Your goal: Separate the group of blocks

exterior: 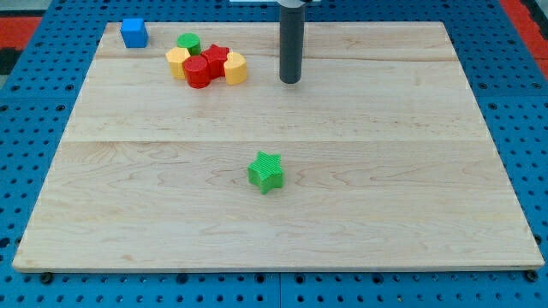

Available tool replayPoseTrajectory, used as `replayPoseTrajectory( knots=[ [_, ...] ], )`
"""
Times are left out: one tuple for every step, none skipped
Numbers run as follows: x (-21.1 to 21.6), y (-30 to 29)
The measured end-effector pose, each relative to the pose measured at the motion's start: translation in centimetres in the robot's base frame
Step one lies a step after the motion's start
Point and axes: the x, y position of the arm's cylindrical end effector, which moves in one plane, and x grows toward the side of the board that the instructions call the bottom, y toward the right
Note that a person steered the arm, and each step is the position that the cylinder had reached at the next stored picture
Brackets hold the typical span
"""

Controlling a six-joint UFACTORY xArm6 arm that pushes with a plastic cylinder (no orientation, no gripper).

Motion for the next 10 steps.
replayPoseTrajectory(
  knots=[
    [0.0, 0.0],
    [0.6, 0.0],
    [4.8, -1.8],
    [6.9, -8.5],
    [8.0, -16.5],
    [6.3, -19.3],
    [4.7, -20.8],
    [-0.3, -20.7],
    [-2.5, -19.1],
    [-2.9, -11.3]
  ],
)
